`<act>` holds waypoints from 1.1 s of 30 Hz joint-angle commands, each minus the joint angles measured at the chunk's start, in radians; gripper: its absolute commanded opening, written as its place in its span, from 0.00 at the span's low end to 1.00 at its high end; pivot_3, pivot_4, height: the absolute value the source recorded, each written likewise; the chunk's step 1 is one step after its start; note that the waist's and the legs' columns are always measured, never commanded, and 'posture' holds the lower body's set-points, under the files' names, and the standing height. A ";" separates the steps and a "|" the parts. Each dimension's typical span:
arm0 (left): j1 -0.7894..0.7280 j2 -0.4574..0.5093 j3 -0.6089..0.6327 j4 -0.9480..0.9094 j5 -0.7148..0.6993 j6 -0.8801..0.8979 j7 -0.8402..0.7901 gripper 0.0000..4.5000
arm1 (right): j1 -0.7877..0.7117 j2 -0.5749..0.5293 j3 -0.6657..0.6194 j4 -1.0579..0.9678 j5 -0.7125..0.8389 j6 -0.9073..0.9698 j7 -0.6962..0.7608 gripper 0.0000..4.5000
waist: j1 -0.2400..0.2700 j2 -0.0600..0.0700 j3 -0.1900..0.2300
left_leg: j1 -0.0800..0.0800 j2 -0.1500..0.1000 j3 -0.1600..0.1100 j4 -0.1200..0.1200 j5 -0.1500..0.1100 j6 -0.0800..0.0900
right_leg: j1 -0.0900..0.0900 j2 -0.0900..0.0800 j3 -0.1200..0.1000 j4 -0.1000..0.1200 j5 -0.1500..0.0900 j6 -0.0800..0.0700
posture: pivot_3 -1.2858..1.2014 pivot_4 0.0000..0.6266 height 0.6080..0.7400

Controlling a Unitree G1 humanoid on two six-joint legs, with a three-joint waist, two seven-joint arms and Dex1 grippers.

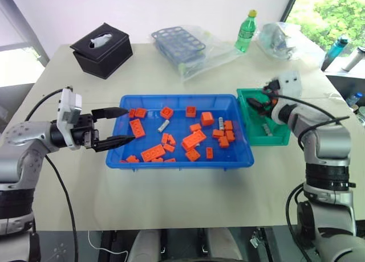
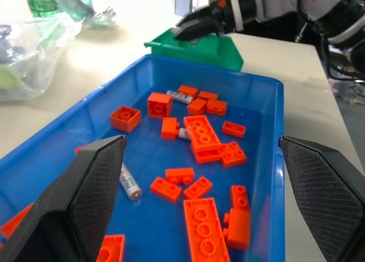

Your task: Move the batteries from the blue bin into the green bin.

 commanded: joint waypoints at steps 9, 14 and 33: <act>0.009 0.010 0.052 -0.060 -0.024 0.012 0.068 1.00 | -0.025 0.253 0.306 0.047 0.059 -0.091 0.078 0.77 | 0.013 0.000 0.000 | -0.001 -0.002 -0.001 0.001 0.001 -0.002 | 0.001 -0.002 0.000 0.001 0.000 0.000 | 0.52 0.24 0.94; 0.021 0.011 0.062 -0.077 -0.025 0.019 0.078 1.00 | -0.002 0.286 0.419 0.128 0.033 -0.146 0.137 0.98 | 0.005 0.000 0.000 | -0.001 -0.003 -0.001 0.001 0.001 -0.001 | 0.001 -0.003 0.000 0.001 0.000 0.000 | 0.52 0.24 0.94; 0.043 0.021 0.090 -0.107 -0.039 0.040 0.092 1.00 | -0.170 0.402 0.490 0.585 -0.129 -0.380 0.141 0.98 | 0.001 -0.001 0.000 | 0.000 -0.002 -0.001 0.001 0.001 -0.003 | 0.001 -0.002 0.000 0.001 0.000 0.000 | 0.52 0.24 0.94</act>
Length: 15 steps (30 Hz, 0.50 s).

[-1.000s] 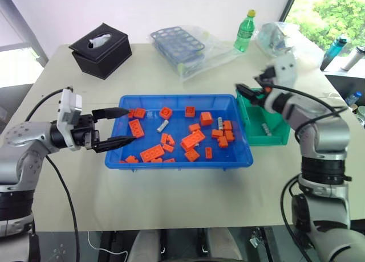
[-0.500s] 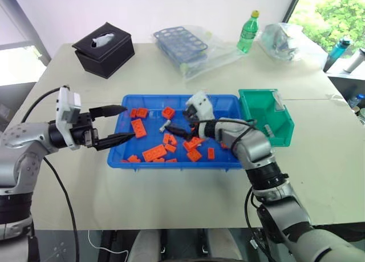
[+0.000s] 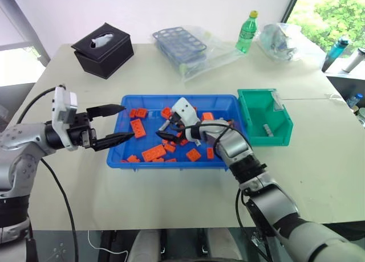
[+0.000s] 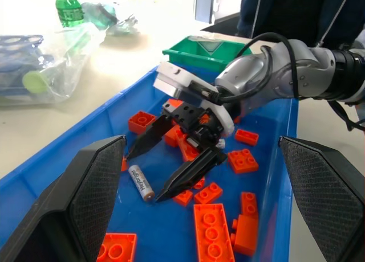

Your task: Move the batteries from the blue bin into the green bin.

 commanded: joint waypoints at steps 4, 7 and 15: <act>-0.011 0.020 0.031 -0.019 -0.014 -0.003 0.006 1.00 | -0.088 0.017 -0.008 0.087 -0.034 0.082 -0.007 0.98 | 0.000 0.000 0.000 | 0.000 0.000 0.000 0.000 0.000 0.000 | 0.000 0.000 0.000 0.000 0.000 0.000 | 0.52 0.24 0.94; -0.018 0.022 0.030 -0.012 -0.009 -0.005 0.008 1.00 | -0.101 0.013 0.003 0.081 -0.038 0.131 0.023 0.98 | 0.001 0.000 0.000 | 0.000 0.000 0.000 0.000 0.000 0.000 | 0.000 0.000 0.000 0.000 0.000 0.000 | 0.52 0.24 0.94; -0.017 0.022 0.033 -0.011 -0.010 -0.007 0.017 1.00 | -0.075 -0.022 0.041 -0.087 -0.053 0.242 0.075 0.98 | 0.001 0.000 0.000 | 0.000 0.000 0.000 0.000 0.000 0.000 | 0.000 0.000 0.000 0.000 0.000 0.000 | 0.52 0.24 0.94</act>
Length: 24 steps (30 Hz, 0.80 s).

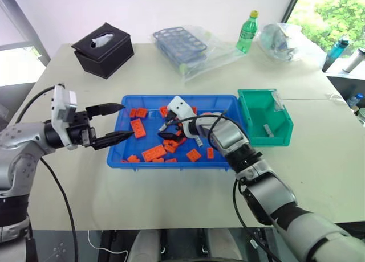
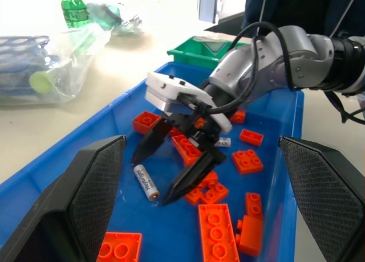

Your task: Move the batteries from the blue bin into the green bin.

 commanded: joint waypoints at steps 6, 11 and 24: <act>-0.011 0.010 0.027 -0.019 -0.011 -0.010 0.011 1.00 | -0.003 0.018 -0.022 -0.052 0.010 0.027 -0.007 0.98 | 0.000 0.000 0.000 | 0.000 0.000 0.000 0.000 0.000 0.000 | 0.000 0.000 0.000 0.000 0.000 0.000 | 0.52 0.24 0.94; -0.014 0.013 0.026 -0.015 -0.012 -0.010 0.008 1.00 | -0.004 0.036 -0.039 -0.010 0.010 0.010 -0.029 0.98 | 0.000 0.000 0.000 | 0.000 0.000 0.000 0.000 0.000 0.000 | 0.000 0.000 0.000 0.000 0.000 0.000 | 0.52 0.24 0.94; -0.020 0.016 0.014 -0.019 -0.017 0.000 -0.007 1.00 | 0.030 0.039 -0.054 -0.077 0.011 0.009 -0.053 0.52 | 0.000 0.000 0.000 | 0.000 0.000 0.000 0.000 0.000 0.000 | 0.000 0.000 0.000 0.000 0.000 0.000 | 0.52 0.24 0.94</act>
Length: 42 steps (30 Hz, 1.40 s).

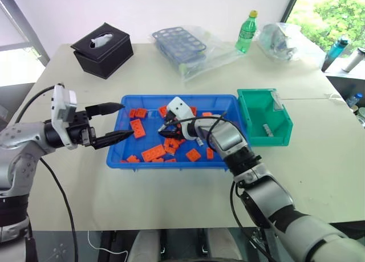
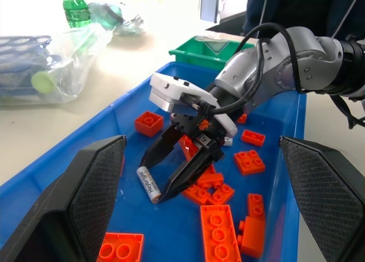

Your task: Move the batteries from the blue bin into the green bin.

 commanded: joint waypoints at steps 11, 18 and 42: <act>-0.068 -0.015 -0.045 -0.020 -0.029 0.010 -0.038 1.00 | 0.079 -0.232 -0.487 -0.516 0.174 0.256 -0.164 0.52 | 0.014 0.000 0.000 | -0.001 -0.001 0.000 0.000 0.000 0.000 | 0.000 -0.001 0.000 0.000 0.000 0.000 | 0.52 0.24 0.94; -0.102 -0.029 -0.085 0.016 -0.008 -0.006 -0.059 1.00 | 0.222 -0.344 -0.666 -0.591 0.193 0.351 -0.269 0.52 | 0.011 0.000 0.000 | -0.001 0.000 0.001 -0.001 0.000 0.001 | 0.000 0.000 0.000 -0.002 0.000 0.000 | 0.52 0.24 0.94; -0.104 -0.031 -0.086 0.016 0.009 -0.009 -0.060 1.00 | 0.342 -0.432 -0.397 -0.867 0.326 0.373 -0.213 0.99 | 0.005 0.000 0.000 | 0.000 0.002 0.000 -0.001 -0.002 0.005 | 0.000 0.002 0.000 -0.001 0.000 0.000 | 0.52 0.24 0.94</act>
